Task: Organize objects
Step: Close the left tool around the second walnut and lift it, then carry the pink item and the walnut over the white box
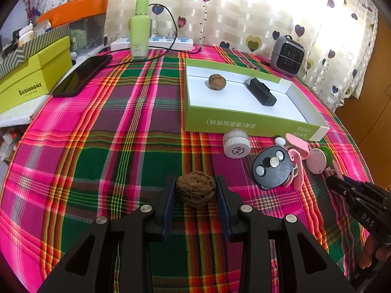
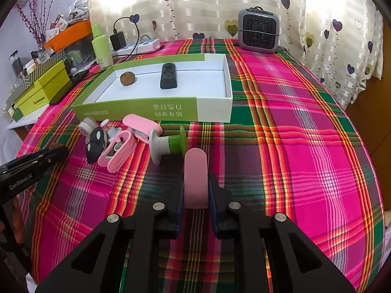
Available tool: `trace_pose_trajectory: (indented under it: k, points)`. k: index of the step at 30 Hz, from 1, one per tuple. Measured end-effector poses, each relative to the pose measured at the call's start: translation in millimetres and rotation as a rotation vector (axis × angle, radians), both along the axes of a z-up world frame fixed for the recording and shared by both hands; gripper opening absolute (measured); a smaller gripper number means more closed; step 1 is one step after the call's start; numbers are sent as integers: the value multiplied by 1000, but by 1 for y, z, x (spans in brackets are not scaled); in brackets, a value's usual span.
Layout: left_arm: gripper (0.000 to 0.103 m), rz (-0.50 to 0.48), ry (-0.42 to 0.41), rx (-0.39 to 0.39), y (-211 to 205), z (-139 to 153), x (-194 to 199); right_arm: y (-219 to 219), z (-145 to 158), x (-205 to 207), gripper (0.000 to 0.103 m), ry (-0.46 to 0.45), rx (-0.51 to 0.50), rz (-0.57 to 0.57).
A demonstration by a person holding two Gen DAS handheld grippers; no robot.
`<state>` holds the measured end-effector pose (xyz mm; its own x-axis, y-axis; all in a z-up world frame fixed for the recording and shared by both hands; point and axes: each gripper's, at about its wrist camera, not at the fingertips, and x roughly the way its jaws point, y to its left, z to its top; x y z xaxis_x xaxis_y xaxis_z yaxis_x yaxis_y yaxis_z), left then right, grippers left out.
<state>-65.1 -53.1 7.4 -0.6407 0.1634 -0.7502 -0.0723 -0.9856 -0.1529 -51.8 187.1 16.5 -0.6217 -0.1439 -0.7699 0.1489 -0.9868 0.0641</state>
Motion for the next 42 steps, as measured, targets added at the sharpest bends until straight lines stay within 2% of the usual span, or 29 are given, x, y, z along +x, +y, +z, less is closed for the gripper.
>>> trace_pose_trajectory:
  k: [11, 27, 42]
  points:
    - [30, -15, 6, -2, 4, 4, 6, 1, 7, 5, 19, 27, -13, -1]
    - [30, -43, 55, -10, 18, 30, 11, 1, 26, 8, 19, 59, -56, 28]
    - [30, -95, 73, -11, 39, 50, -24, -3, 45, -22, 19, 69, -75, 65]
